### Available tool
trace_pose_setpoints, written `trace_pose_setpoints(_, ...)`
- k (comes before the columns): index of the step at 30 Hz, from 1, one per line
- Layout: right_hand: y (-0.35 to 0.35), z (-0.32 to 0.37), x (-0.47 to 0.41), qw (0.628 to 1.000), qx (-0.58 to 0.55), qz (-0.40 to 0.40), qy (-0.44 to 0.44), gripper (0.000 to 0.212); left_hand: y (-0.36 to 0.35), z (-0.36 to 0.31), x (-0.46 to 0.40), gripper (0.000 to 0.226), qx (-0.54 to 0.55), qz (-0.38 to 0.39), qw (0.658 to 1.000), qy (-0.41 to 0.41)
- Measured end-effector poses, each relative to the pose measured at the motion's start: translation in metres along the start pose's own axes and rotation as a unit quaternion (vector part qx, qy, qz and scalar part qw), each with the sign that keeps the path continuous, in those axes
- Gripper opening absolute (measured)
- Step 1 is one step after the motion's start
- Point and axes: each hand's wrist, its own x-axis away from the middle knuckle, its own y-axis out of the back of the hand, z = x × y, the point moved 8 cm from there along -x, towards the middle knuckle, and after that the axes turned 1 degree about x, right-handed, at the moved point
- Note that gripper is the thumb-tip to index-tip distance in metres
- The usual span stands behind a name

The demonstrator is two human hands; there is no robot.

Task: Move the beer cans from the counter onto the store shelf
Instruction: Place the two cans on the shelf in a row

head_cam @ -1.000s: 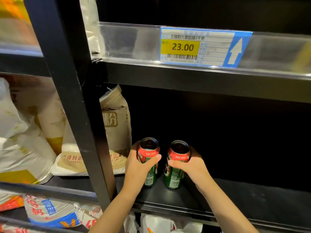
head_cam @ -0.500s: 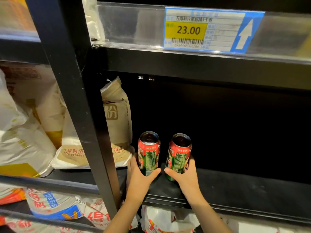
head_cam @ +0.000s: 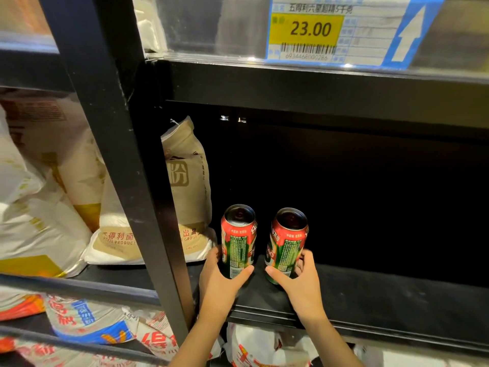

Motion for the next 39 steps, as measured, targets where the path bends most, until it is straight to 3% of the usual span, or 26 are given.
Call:
trace_pose_setpoints(8,-0.003,0.001,0.001,0.999,-0.013,0.045,0.003,0.044,-0.004,0.000,-0.003,0.051,-0.026,0.015,0.999,-0.035)
trace_pose_setpoints(12,-0.005,0.001,0.002,0.999,-0.009,0.041,-0.001,0.059,-0.006,0.005,-0.005,0.074,-0.006,0.024,1.000,-0.015)
trace_pose_setpoints(16,-0.001,-0.001,0.001,1.000,0.006,-0.001,0.000,0.071,-0.005,0.004,-0.004,0.061,-0.013,0.018,1.000,-0.002)
trace_pose_setpoints(25,-0.004,0.003,0.003,0.999,0.026,0.039,0.015,0.047,-0.004,-0.004,-0.001,0.044,-0.017,0.020,0.999,-0.047)
trace_pose_setpoints(29,-0.007,0.003,0.004,0.999,0.020,0.048,0.010,0.051,-0.009,-0.005,-0.002,0.053,-0.024,0.045,0.998,-0.049)
trace_pose_setpoints(33,-0.004,0.003,0.004,0.999,0.028,0.026,0.016,0.057,-0.010,0.005,-0.003,0.084,-0.008,0.045,0.999,-0.021)
trace_pose_setpoints(39,-0.003,-0.008,0.001,0.999,0.028,0.016,-0.003,0.065,-0.009,0.009,-0.002,0.067,-0.019,0.036,0.999,-0.008)
